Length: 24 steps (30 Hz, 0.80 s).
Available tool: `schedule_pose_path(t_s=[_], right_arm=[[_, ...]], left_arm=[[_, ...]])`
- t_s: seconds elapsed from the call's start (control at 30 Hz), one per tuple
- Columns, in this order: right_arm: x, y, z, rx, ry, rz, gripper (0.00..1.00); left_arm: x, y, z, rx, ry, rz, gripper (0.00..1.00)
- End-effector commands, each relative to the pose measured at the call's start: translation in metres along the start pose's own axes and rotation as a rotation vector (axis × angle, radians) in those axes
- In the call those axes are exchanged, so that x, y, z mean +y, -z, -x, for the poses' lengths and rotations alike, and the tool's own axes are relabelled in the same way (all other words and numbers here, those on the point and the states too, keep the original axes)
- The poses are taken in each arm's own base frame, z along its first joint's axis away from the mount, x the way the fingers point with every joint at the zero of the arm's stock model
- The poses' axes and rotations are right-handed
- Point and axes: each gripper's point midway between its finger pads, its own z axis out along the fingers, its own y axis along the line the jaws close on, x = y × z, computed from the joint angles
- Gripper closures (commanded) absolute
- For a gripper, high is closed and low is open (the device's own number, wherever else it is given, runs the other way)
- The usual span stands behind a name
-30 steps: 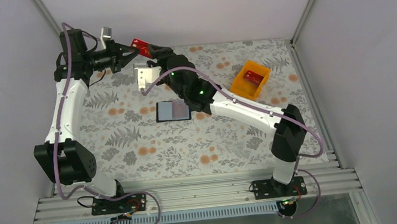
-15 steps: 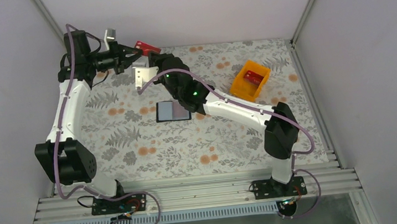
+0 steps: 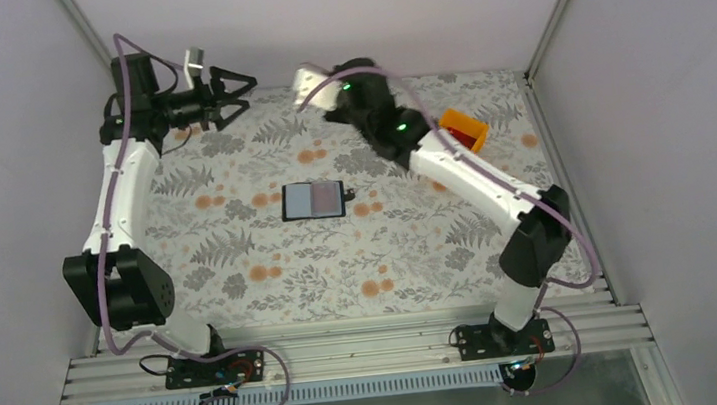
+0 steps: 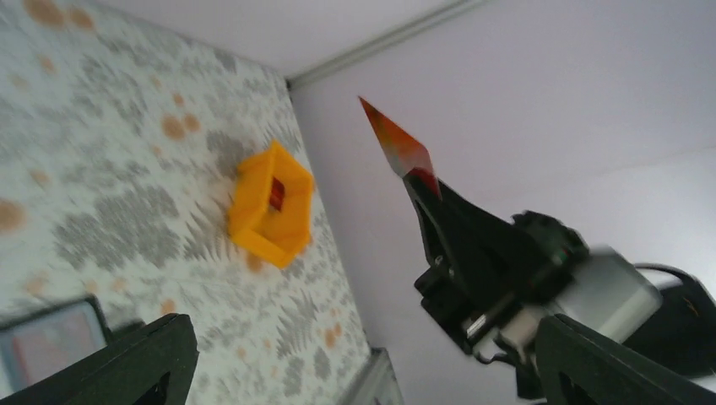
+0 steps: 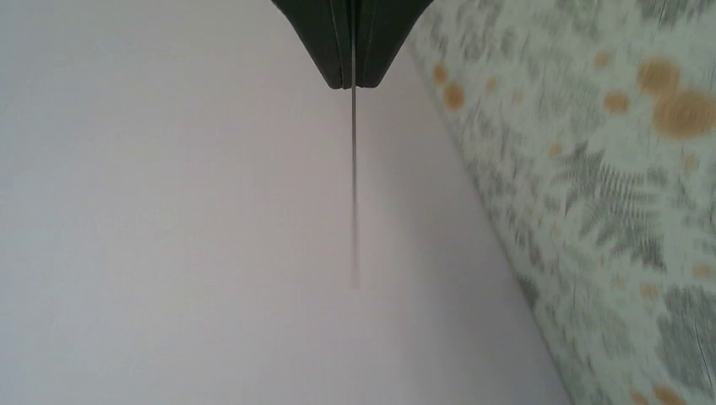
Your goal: Take the credit cards out of the card holder
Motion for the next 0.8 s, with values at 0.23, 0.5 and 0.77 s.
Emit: schedule_pose_path(t_s=[0.23, 0.5, 0.77], right_arm=[[0.033, 0.051, -0.250, 0.397, -0.356, 0.326, 0.96], [0.031, 0.071, -0.326, 0.500, -0.212, 0.233, 0.96], [0.025, 0.052, -0.393, 0.657, -0.246, 0.142, 0.96]], left_arm=[[0.086, 0.019, 0.018, 0.047, -0.424, 0.265, 0.00], [0.141, 0.018, -0.007, 0.080, -0.467, 0.366, 0.00], [0.145, 0.019, -0.013, 0.095, -0.468, 0.366, 0.00]])
